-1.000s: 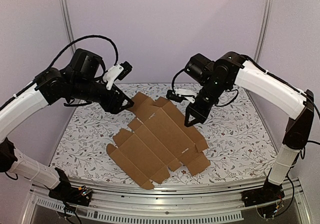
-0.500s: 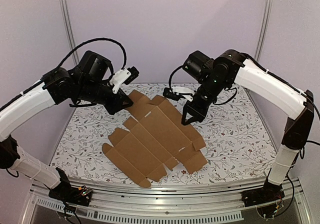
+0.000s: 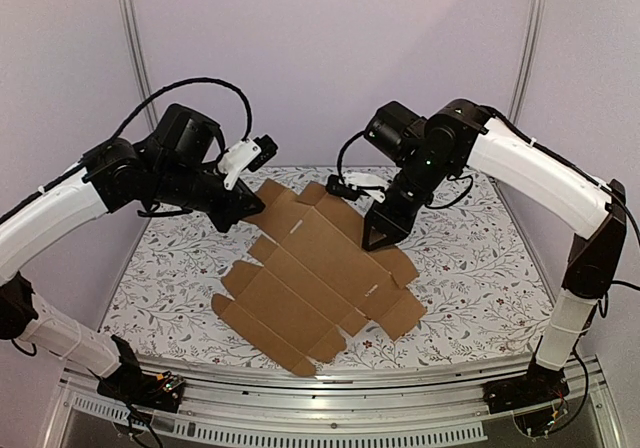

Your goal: Fold the paper box

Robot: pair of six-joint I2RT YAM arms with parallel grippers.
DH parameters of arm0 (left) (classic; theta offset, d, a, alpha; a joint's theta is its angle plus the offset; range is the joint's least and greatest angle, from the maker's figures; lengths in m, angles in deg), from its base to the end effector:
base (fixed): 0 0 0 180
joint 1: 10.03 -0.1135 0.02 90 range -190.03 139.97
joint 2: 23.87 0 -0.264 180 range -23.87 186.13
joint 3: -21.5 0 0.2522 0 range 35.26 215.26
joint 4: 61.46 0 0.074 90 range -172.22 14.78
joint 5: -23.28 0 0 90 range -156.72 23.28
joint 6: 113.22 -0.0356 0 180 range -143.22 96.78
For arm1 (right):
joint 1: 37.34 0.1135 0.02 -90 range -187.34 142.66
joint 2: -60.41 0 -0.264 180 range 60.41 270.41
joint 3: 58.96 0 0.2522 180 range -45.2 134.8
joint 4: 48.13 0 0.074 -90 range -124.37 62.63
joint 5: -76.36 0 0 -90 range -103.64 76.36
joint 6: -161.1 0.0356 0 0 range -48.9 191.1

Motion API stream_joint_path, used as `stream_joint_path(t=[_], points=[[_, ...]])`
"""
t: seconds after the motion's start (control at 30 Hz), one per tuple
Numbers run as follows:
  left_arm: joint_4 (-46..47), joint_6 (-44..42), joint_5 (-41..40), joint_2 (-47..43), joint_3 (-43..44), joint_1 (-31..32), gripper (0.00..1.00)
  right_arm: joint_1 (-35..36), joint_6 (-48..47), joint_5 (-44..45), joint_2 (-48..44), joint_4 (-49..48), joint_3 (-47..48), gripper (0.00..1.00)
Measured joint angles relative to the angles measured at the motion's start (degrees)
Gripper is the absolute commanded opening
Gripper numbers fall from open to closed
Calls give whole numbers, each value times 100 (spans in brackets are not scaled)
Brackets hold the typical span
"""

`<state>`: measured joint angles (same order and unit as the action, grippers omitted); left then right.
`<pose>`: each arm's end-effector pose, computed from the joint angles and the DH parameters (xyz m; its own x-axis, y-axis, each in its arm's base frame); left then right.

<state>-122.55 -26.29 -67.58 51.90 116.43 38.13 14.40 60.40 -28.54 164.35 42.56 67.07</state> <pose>0.1838 -0.2044 0.3789 -0.4056 0.5333 -0.7424 0.7603 0.6477 0.0499 0.2138 0.2859 0.3636 -0.4148 -0.8158 -0.4030 -0.9097 0.3799 0.1675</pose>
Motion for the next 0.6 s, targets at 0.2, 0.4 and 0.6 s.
stream_joint_path(t=[0.2, 0.4, 0.6], points=[[225, 271, -52, -531, -466, 0, 0, 0, 109, 435, -96, -26, -81, 48], [754, 844, -33, -1314, -1182, 0, 0, -2, 142, 1132, -708, -321, -293, 67], [1338, 1370, 57, -1875, -1943, 0, 0, -7, -31, 1488, -1528, -1025, -514, 72]])
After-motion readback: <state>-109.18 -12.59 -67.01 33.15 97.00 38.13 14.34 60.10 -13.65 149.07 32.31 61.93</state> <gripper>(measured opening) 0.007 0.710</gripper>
